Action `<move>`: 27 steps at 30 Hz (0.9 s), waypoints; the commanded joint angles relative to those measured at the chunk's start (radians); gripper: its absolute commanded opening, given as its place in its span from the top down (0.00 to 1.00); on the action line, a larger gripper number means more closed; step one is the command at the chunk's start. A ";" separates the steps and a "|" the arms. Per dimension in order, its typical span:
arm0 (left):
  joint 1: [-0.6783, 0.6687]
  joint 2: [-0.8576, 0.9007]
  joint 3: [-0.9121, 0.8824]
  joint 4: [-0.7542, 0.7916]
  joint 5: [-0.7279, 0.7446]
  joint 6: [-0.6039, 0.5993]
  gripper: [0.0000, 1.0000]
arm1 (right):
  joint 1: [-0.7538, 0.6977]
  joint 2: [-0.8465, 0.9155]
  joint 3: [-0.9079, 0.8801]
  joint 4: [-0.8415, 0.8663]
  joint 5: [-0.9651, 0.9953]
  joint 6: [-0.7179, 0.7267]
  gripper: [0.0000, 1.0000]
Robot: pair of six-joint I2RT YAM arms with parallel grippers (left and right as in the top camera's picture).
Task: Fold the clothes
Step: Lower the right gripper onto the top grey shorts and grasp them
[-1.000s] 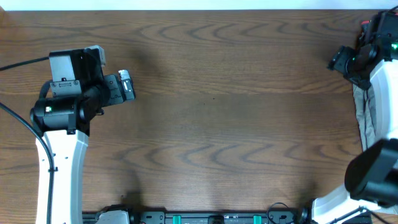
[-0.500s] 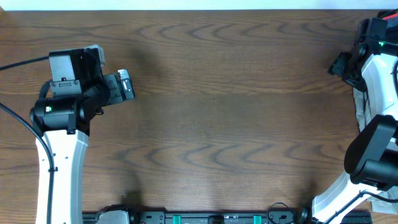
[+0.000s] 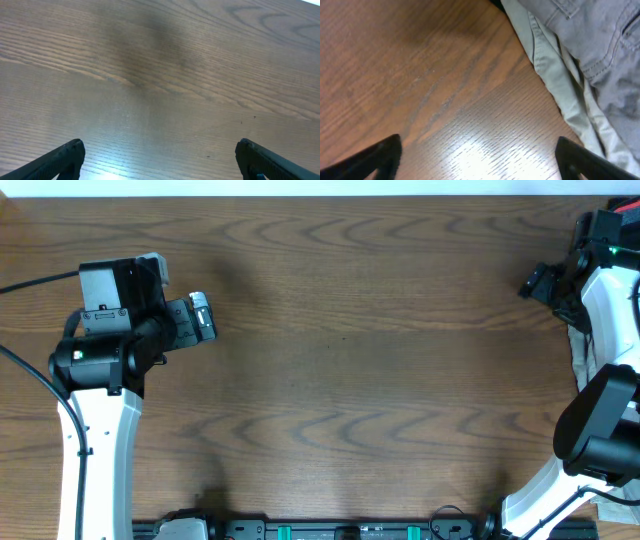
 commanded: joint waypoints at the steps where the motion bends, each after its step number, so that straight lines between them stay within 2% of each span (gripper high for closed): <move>1: 0.003 0.005 0.024 -0.003 -0.009 0.002 0.02 | -0.011 0.009 0.015 -0.011 0.000 0.004 0.01; 9: 0.003 0.006 0.024 -0.003 -0.009 0.003 0.02 | -0.011 0.009 0.015 -0.024 0.002 0.002 0.01; 12: 0.003 0.006 0.024 -0.003 -0.010 0.047 0.02 | -0.013 0.009 0.015 0.023 0.051 -0.060 0.01; 15: 0.003 0.006 0.024 0.001 -0.013 0.063 0.02 | -0.018 0.009 0.020 0.092 0.097 -0.178 0.05; 22: 0.003 0.006 0.024 0.035 -0.012 0.062 0.02 | -0.023 0.013 0.047 0.046 0.220 -0.271 0.06; 27: 0.003 0.006 0.024 0.040 -0.012 0.061 0.02 | -0.073 0.044 0.046 0.100 0.209 -0.240 0.05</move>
